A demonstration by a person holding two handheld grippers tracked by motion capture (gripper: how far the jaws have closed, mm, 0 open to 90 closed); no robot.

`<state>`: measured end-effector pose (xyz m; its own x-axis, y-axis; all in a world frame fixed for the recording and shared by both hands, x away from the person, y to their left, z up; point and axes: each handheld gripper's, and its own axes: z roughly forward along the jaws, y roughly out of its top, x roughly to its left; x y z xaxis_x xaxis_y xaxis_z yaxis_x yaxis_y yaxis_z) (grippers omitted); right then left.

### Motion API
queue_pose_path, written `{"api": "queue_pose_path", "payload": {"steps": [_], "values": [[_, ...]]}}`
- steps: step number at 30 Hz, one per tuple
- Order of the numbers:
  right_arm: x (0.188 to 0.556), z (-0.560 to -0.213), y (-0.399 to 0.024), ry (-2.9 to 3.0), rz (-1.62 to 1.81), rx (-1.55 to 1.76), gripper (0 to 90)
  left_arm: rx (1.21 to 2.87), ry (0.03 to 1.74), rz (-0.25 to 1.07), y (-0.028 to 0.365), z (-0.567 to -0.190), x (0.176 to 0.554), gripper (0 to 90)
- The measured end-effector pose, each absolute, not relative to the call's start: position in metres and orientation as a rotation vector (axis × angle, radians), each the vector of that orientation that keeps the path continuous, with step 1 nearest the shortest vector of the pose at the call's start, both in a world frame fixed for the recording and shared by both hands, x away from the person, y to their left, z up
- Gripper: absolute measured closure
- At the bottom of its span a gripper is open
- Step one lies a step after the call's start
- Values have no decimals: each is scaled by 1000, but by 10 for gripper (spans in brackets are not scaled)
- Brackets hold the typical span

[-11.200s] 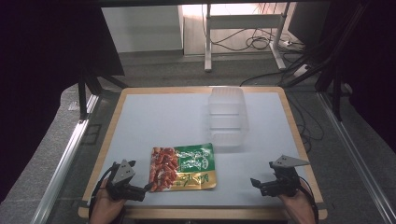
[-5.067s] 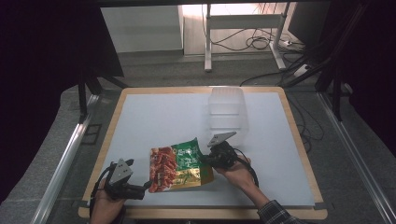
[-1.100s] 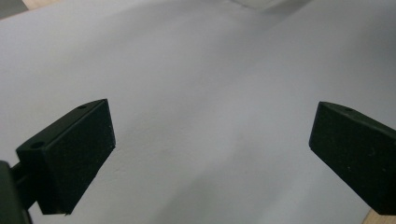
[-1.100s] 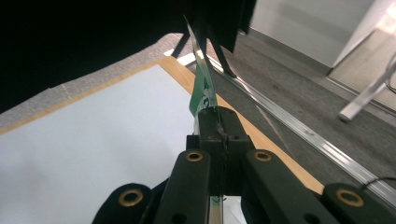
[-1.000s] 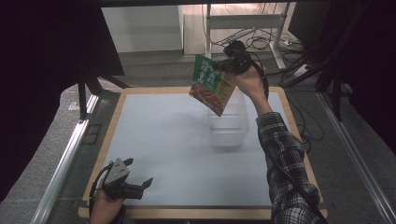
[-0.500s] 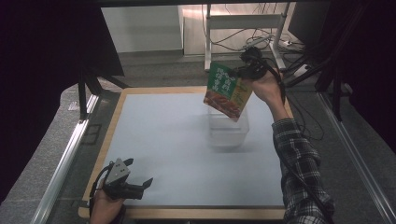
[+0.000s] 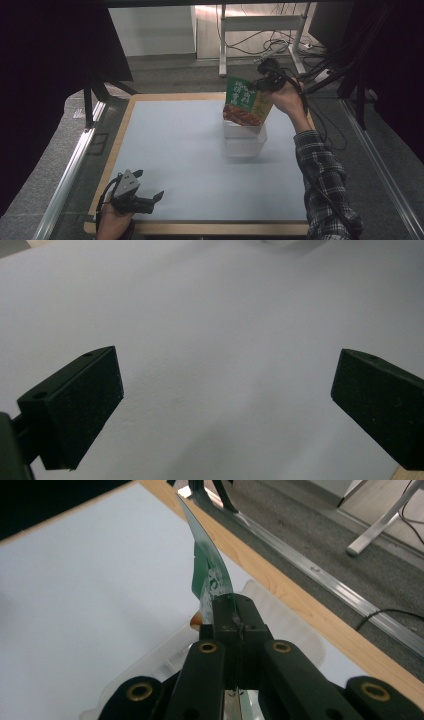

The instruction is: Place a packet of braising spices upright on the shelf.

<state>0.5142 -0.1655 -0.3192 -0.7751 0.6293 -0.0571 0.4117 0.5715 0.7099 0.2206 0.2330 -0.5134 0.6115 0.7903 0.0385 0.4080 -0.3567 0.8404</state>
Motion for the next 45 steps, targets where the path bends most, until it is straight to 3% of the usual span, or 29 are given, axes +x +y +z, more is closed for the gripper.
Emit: {"api": "queue_pose_path", "payload": {"steps": [6, 13, 30, 45], "values": [[519, -329, -161, 2471, 1055, 872, 892, 1989, 944, 564, 233, -514, 221, 2], [518, -335, -159, 2444, 1083, 849, 824, 1987, 945, 570, 232, -513, 221, 2], [512, -326, -164, 2348, 1116, 801, 433, 1989, 948, 577, 232, -514, 221, 1], [504, -315, -178, 2291, 1167, 797, 198, 1996, 946, 578, 231, -514, 221, 1]]}}
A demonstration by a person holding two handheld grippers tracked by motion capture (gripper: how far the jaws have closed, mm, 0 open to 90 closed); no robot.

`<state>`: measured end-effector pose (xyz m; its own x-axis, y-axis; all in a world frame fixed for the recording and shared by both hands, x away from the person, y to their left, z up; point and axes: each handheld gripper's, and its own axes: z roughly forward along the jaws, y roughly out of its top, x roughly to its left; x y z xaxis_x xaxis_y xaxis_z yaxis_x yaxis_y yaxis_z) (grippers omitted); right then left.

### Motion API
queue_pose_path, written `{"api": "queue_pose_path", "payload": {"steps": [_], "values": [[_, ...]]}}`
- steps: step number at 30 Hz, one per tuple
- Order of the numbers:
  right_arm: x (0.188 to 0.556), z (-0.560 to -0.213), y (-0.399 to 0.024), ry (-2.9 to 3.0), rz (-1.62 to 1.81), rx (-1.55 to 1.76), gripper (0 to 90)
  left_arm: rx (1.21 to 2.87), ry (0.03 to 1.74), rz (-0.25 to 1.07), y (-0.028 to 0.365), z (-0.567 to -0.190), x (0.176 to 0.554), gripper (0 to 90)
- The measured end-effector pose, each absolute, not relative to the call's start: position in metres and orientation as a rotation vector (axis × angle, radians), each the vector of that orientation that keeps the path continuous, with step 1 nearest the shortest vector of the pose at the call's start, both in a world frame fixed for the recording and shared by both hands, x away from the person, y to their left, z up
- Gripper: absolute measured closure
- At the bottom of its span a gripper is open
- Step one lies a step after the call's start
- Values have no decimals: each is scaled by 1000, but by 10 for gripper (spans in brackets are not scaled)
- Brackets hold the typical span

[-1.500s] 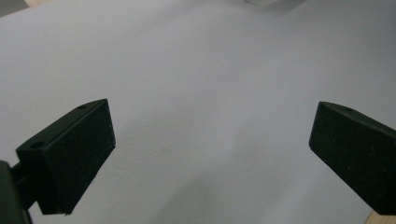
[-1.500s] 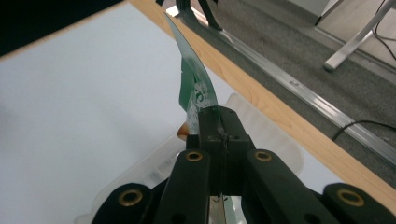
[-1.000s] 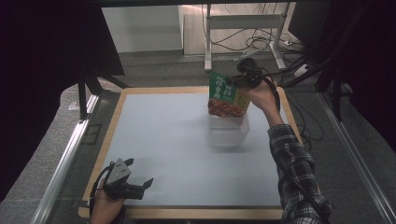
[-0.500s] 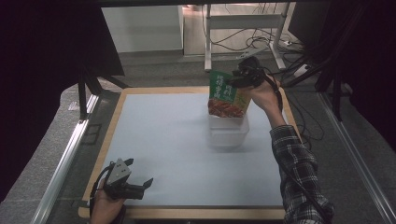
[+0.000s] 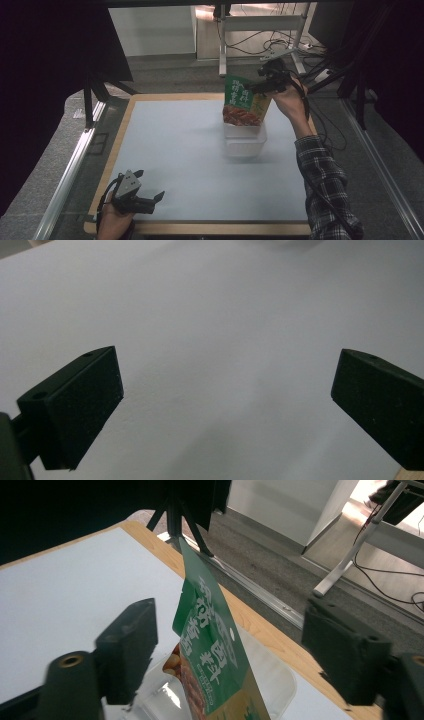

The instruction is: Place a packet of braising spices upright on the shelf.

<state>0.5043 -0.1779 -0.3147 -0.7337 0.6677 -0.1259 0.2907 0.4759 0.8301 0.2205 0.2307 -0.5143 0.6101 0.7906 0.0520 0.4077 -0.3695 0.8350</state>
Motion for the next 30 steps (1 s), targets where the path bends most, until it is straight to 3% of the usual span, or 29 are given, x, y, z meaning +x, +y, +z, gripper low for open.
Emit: {"api": "queue_pose_path", "payload": {"steps": [30], "values": [[485, -315, -208, 2255, 1240, 845, 52, 2008, 948, 573, 230, -516, 221, 0]]}}
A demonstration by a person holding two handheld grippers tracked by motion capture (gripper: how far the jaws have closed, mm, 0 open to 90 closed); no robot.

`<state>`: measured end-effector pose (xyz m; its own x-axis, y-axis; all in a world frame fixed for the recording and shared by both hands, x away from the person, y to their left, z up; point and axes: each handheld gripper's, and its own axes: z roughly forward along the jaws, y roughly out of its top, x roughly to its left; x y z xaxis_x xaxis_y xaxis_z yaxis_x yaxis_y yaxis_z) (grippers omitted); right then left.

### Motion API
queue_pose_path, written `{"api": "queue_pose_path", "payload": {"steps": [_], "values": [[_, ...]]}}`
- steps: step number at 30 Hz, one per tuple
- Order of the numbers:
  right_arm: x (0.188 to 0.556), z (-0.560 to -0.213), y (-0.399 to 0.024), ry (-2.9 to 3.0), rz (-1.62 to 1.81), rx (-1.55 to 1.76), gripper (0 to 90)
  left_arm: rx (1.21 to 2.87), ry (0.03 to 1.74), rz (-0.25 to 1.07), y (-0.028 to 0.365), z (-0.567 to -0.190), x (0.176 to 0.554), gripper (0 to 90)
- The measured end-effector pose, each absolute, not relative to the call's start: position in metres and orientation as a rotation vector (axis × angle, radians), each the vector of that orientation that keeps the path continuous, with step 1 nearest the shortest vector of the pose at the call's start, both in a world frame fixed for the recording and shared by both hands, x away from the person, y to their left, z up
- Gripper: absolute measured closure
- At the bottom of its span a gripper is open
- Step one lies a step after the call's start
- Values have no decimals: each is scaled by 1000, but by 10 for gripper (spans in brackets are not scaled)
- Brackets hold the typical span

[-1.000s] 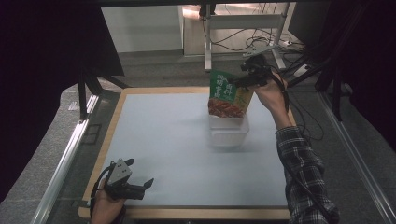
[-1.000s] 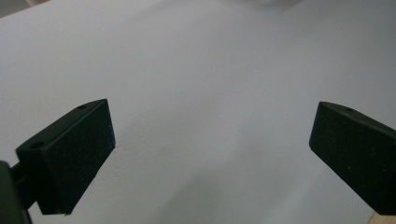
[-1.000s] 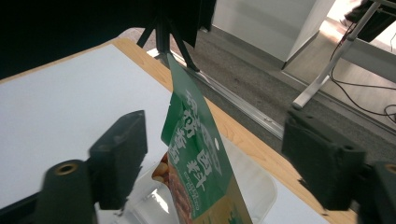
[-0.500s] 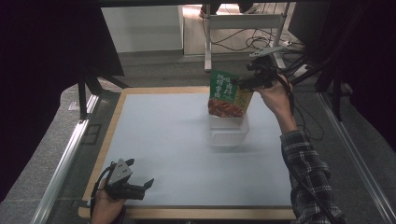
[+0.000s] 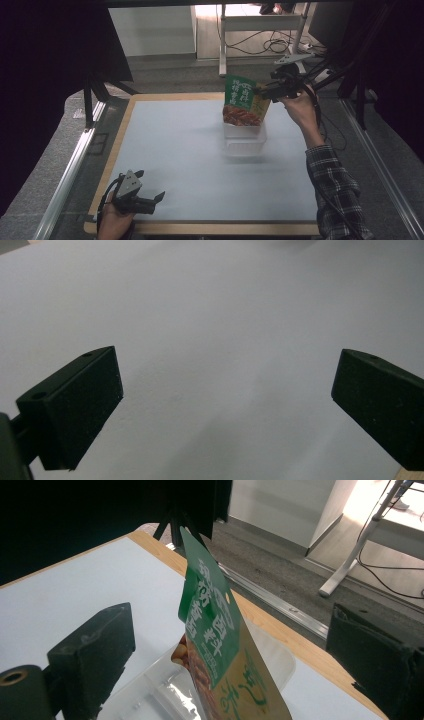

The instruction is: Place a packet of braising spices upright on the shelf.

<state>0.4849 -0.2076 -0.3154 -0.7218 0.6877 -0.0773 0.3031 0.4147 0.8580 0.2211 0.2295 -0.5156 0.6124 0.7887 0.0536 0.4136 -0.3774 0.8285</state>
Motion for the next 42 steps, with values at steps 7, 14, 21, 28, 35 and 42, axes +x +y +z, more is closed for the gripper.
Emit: {"api": "queue_pose_path", "payload": {"steps": [7, 14, 21, 28, 35, 42], "values": [[477, -317, -217, 2237, 1250, 861, 20, 2007, 947, 573, 229, -516, 221, 0], [467, -322, -224, 2237, 1233, 872, 0, 2007, 948, 569, 228, -516, 221, 0], [456, -324, -230, 2234, 1236, 868, 0, 2009, 948, 569, 228, -516, 221, 0], [445, -328, -234, 2242, 1237, 861, 0, 2010, 948, 570, 227, -516, 221, 0], [435, -334, -238, 2254, 1254, 871, 0, 2013, 946, 572, 227, -516, 221, 0], [422, -340, -239, 2263, 1267, 862, 0, 2013, 945, 573, 227, -516, 221, 0]]}}
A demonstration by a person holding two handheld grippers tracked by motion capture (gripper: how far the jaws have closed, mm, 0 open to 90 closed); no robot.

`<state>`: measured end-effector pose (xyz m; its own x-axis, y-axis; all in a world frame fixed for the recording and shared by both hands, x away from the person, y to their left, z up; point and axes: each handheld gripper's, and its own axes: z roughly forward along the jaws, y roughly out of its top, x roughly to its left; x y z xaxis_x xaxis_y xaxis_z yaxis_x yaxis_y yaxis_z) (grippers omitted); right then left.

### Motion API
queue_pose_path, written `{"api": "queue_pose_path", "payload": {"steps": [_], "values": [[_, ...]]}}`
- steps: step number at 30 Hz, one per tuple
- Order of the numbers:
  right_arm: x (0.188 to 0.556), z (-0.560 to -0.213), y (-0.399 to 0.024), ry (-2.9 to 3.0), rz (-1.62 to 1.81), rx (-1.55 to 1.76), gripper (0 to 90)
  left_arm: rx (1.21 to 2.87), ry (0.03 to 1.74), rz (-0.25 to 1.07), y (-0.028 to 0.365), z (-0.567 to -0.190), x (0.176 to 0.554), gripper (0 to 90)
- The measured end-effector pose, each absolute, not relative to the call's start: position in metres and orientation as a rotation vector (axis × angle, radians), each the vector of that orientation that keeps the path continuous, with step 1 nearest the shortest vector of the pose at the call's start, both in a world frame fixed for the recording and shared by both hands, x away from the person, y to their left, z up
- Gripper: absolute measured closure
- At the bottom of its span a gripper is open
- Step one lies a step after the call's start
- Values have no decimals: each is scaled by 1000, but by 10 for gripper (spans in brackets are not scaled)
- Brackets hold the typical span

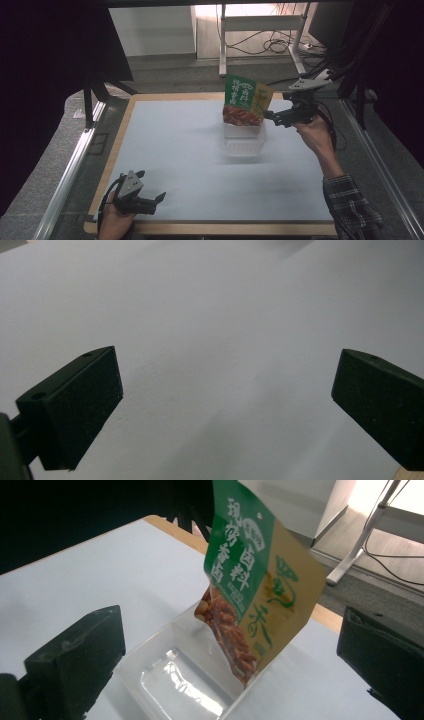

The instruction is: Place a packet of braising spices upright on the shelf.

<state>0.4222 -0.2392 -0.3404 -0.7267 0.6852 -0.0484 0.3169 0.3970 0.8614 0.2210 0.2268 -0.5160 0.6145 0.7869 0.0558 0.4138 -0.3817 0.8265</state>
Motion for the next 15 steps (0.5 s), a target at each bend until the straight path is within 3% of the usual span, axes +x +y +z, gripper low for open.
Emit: {"api": "queue_pose_path", "payload": {"steps": [15], "values": [[394, -361, -239, 2267, 1287, 808, 0, 2018, 944, 571, 226, -516, 221, 0]]}}
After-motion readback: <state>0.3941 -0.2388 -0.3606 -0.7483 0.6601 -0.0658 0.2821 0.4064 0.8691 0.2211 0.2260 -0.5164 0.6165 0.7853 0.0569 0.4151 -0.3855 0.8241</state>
